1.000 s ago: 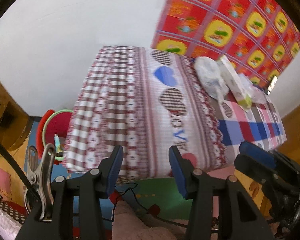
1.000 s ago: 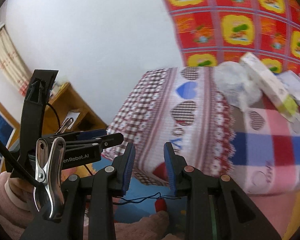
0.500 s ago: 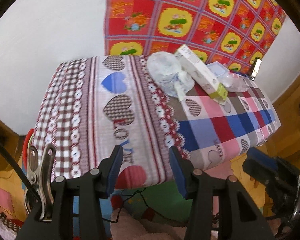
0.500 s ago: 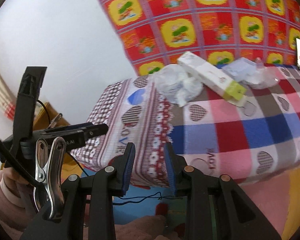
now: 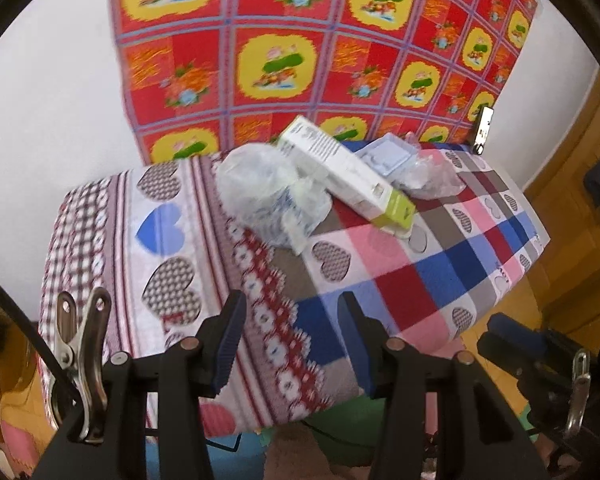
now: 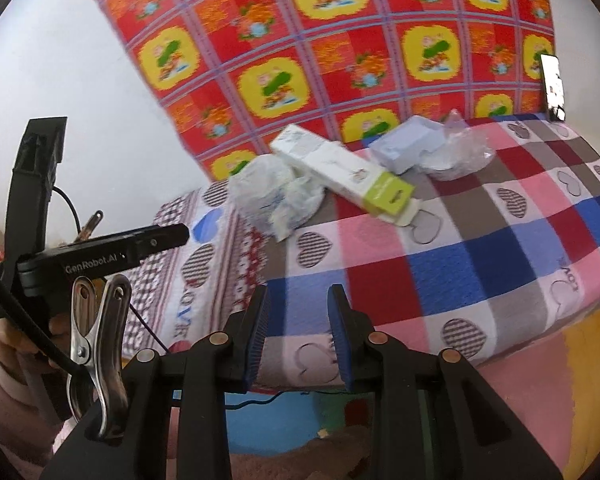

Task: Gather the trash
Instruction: 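Move both grippers back over the trash pile on the bed, then lower the right gripper onto the white-and-green box and grasp it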

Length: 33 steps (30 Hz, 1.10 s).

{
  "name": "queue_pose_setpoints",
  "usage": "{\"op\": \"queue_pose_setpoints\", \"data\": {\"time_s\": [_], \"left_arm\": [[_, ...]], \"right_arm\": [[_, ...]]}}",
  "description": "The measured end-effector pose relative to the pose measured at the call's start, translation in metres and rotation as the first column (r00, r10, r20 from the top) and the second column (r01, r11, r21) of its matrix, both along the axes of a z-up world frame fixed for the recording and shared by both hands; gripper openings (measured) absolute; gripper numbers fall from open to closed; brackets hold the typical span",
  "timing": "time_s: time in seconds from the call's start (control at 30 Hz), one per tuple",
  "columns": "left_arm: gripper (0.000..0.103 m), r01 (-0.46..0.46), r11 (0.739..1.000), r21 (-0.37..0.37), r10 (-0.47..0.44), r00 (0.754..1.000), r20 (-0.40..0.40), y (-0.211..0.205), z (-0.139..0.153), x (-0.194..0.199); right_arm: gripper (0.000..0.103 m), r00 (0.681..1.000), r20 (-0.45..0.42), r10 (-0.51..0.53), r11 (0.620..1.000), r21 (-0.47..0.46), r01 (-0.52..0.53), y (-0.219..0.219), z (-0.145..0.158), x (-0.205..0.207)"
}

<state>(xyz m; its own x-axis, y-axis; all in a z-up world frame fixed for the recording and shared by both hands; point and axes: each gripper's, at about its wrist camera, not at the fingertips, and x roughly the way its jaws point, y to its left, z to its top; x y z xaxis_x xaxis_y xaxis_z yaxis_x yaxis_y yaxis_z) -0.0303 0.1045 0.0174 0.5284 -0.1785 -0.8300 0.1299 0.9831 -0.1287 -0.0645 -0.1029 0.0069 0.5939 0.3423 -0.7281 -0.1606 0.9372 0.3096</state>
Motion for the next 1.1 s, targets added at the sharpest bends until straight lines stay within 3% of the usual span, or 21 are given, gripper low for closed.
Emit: {"op": "queue_pose_setpoints", "data": {"time_s": [0.5,0.77,0.83,1.1], "left_arm": [[0.050,0.039,0.999,-0.013,-0.039,0.999,-0.023,-0.027,-0.015,0.099],[0.050,-0.012,1.000,0.000,0.012,0.997,-0.071,-0.019,-0.033,0.122],[0.050,-0.033,0.999,0.000,0.033,0.997,-0.076,-0.016,-0.036,0.123],[0.050,-0.157,0.987,-0.013,0.155,0.981,-0.115,0.000,-0.048,0.129]], "right_arm": [[0.038,0.999,-0.038,-0.031,0.999,-0.044,0.029,-0.021,-0.021,0.091],[0.048,0.992,-0.035,0.119,0.982,-0.142,-0.122,0.001,-0.030,0.137],[0.055,0.986,-0.035,0.161,0.968,-0.187,-0.165,0.008,-0.034,0.151],[0.063,0.957,-0.052,0.285,0.903,-0.321,-0.286,0.022,-0.050,0.198]]}}
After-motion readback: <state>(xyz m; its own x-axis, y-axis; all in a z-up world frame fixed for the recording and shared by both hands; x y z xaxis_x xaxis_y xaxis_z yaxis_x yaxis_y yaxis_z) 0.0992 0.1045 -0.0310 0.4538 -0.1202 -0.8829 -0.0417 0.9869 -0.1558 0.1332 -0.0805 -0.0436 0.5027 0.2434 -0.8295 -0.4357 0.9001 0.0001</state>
